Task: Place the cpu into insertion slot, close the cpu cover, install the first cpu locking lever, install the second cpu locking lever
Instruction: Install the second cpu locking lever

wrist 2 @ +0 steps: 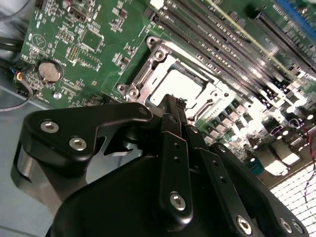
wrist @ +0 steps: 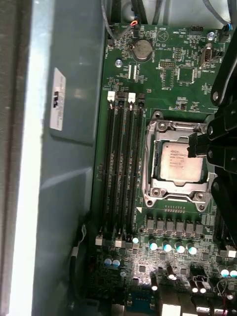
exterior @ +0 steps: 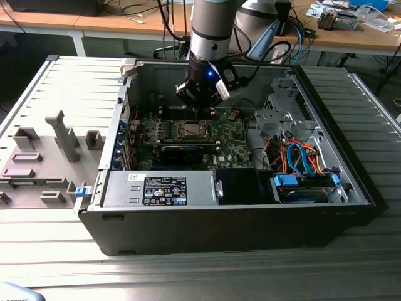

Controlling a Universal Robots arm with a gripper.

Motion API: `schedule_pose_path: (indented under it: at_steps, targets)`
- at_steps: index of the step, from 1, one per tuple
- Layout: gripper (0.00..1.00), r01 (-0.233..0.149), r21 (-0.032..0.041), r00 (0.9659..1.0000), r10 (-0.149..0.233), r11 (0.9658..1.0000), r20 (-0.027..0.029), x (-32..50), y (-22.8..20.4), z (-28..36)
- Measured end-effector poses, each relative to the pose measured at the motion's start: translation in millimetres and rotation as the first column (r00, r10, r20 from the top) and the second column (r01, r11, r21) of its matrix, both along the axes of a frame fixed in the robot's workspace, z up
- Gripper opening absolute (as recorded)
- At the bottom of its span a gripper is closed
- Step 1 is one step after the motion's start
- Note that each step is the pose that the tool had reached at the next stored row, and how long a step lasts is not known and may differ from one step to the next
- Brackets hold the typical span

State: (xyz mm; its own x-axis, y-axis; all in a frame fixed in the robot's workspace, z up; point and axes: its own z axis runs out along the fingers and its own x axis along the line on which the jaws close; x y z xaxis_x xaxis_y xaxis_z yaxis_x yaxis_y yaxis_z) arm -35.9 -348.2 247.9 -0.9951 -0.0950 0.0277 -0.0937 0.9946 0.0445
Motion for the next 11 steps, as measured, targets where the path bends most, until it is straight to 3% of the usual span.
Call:
schedule_pose_path:
  at_steps: [8,11]
  targets:
    - [0.11,0.000,0.0000,1.0000,0.000,1.0000,0.0000,0.0,-13.3,0.0]
    - [0.11,0.000,0.0006,1.0000,0.000,1.0000,0.0000,0.0,-21.3,0.0]
